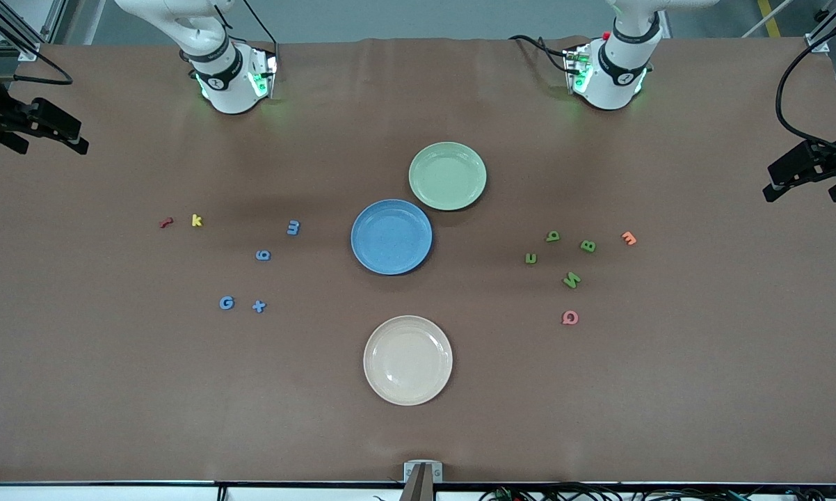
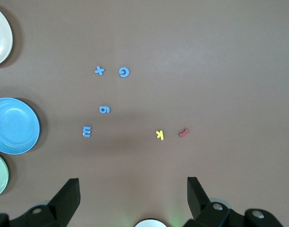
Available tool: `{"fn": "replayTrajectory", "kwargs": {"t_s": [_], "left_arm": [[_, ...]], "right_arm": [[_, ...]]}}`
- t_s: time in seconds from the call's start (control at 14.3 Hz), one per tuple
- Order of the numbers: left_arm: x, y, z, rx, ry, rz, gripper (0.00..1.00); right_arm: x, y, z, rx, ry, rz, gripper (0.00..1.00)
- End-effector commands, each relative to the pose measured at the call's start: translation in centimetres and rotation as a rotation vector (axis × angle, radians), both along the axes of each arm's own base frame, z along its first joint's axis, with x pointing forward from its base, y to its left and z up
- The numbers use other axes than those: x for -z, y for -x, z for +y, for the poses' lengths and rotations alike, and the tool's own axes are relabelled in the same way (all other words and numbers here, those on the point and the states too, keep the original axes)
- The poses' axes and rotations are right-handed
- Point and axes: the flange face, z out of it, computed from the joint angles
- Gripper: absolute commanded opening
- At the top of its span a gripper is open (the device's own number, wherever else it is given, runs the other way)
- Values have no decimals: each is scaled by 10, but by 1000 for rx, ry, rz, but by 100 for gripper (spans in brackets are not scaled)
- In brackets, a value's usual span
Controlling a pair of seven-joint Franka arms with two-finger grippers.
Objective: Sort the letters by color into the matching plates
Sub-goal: 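Move both grippers out from rest toward the scattered letters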
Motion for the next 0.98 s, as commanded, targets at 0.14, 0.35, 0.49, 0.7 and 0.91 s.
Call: {"fn": "replayTrajectory", "kwargs": {"t_s": [0.14,0.35,0.49,0.7,0.91], "left_arm": [[-3,4,2,3,-11,4,100],[2,4,3,-21,-5,18,100],[22,-4,-2,-48,-3,71,100],[55,-10,-13,-57,-5,134,100],[96,-25,-35,-20,-9,195,100]], "right_arm": [[-8,5,1,-9,13,-15,100],[-11,5,-1,5,11,-16,100],[8,-6,-1,0,10,31,100],[28,-24,-8,0,11,54,100],[46,-38,-10,3,12,70,100]]}}
